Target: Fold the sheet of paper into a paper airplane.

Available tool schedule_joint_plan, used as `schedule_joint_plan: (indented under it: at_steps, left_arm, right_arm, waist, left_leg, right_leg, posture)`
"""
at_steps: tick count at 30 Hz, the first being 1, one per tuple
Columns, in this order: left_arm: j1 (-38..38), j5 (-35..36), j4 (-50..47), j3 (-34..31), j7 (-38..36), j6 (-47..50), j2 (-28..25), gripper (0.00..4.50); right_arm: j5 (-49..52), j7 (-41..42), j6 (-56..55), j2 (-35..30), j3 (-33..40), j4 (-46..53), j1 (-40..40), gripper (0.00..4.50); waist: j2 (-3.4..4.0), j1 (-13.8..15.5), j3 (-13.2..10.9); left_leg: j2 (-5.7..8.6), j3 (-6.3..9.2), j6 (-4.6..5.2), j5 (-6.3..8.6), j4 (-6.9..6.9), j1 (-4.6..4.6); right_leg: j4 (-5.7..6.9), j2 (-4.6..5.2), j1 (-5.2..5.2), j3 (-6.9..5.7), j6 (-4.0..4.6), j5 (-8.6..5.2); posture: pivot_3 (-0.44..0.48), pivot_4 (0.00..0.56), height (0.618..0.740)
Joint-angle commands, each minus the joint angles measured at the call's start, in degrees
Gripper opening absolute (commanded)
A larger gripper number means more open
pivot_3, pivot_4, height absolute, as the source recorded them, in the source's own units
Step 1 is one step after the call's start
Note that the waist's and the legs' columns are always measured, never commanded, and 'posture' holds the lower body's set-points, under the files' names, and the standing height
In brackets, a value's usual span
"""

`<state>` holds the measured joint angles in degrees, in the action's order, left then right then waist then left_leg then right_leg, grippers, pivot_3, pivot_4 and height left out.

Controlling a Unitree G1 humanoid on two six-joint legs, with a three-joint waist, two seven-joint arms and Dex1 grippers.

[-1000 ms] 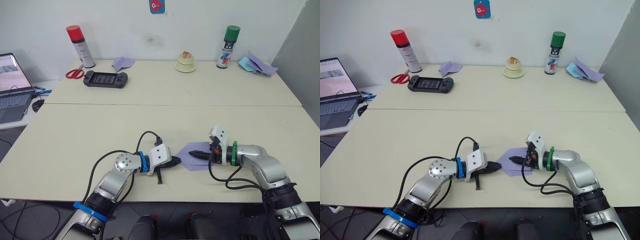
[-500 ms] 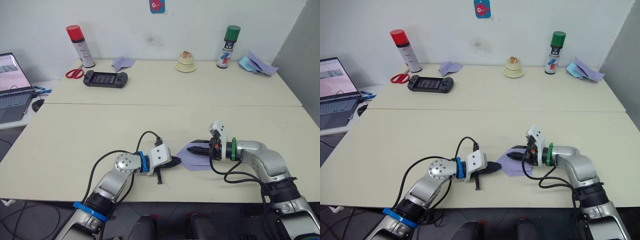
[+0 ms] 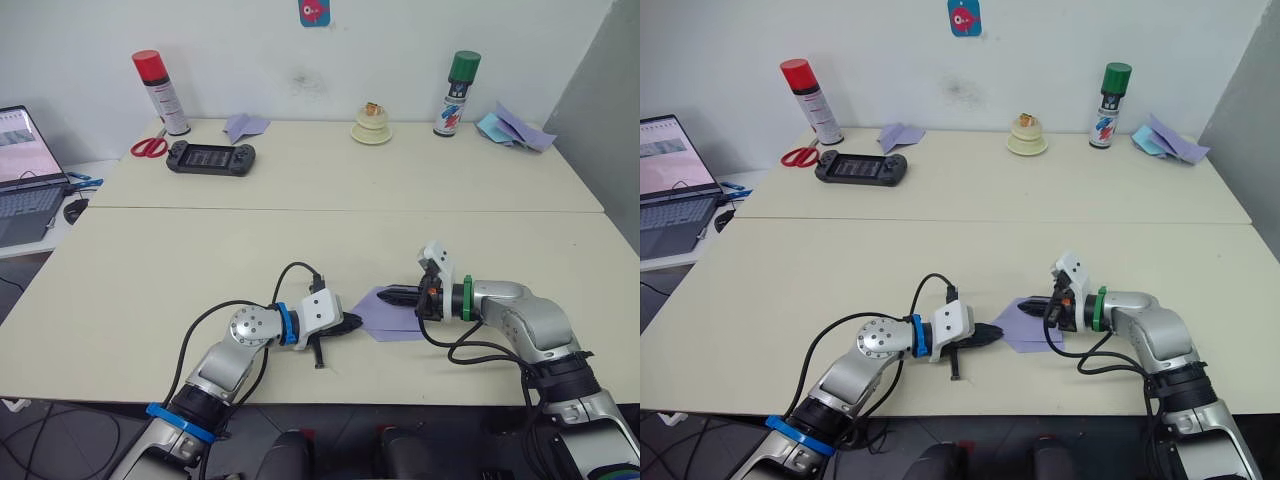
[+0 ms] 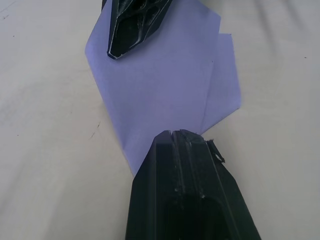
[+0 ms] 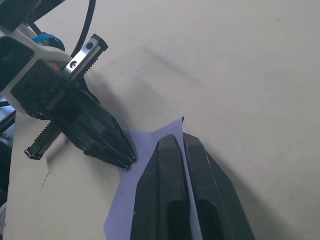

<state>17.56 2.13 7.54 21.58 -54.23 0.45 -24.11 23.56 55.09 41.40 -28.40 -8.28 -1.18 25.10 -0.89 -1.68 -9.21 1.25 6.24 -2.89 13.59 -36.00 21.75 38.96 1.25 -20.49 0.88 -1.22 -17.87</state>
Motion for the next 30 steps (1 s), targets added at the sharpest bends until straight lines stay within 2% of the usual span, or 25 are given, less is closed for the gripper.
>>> schedule_joint_plan:
  at_steps: [1,4,8,15,18,23,30]
  left_arm:
    - [-3.1,-4.1,5.8,3.0,-0.9,1.4,-2.2,0.00]
    - [-3.3,-4.1,6.0,2.8,-0.9,1.3,-2.6,0.00]
    - [-3.5,-3.9,6.4,2.6,-0.8,1.4,-2.9,0.00]
    - [-3.1,-3.9,7.3,2.4,-0.7,1.2,-3.0,0.00]
    - [-3.0,-3.9,7.4,2.2,-0.8,1.2,-3.1,0.00]
    - [-3.0,-3.6,7.4,1.8,-1.0,1.2,-3.6,0.00]
    - [-3.3,-3.3,7.2,1.4,-1.5,1.0,-4.6,0.00]
  right_arm:
    - [-1.6,2.1,-5.7,-1.4,-0.5,1.8,-0.3,0.03]
    - [-3.9,3.7,-13.1,-2.4,-1.4,3.0,-1.9,0.03]
    - [-10.5,6.7,-30.1,-4.6,-4.5,3.1,-5.0,0.03]
    - [-21.5,7.4,-60.2,-6.8,-8.1,-3.9,-7.4,0.03]
    - [-26.1,5.5,-69.9,-7.5,-9.4,-7.7,-7.1,0.03]
    - [-32.5,1.3,-80.1,-8.1,-10.7,-12.7,-6.4,0.03]
    - [-36.8,-2.4,-84.3,-8.8,-11.9,-17.0,-5.7,0.03]
  waist:
    - [0.00,0.0,0.0]
    - [0.00,0.0,0.0]
    - [0.00,0.0,0.0]
    - [-0.01,0.0,0.0]
    - [-0.02,0.0,0.0]
    - [-0.02,0.0,0.0]
    - [-0.01,0.0,0.0]
  left_leg:
    - [0.00,0.00,0.00,0.00,0.00,0.00]
    - [0.00,0.01,0.00,0.00,0.01,0.01]
    - [0.00,-0.01,-0.01,0.00,0.03,0.01]
    - [-0.01,-0.03,-0.01,0.00,0.03,-0.05]
    - [0.00,-0.04,-0.01,0.00,0.03,-0.06]
    - [-0.01,-0.03,-0.01,0.00,0.03,-0.28]
    - [0.00,-0.03,-0.01,0.00,0.06,-0.33]
  right_leg:
    - [0.00,0.00,0.00,0.00,0.00,0.00]
    - [-0.02,0.00,0.00,-0.02,-0.02,-0.01]
    - [-0.04,0.01,0.00,-0.01,-0.04,-0.02]
    - [-0.04,0.00,0.05,-0.03,-0.06,-0.03]
    - [-0.05,0.00,0.07,-0.01,-0.06,-0.03]
    - [-0.04,0.00,0.28,0.01,-0.04,-0.04]
    - [-0.04,0.00,0.32,0.03,0.00,-0.06]
  posture:
    - [0.000,0.150,0.722]
    - [0.000,0.150,0.722]
    - [0.000,0.150,0.722]
    - [0.000,0.150,0.722]
    - [0.000,0.150,0.722]
    - [0.000,0.150,0.722]
    - [0.000,0.150,0.722]
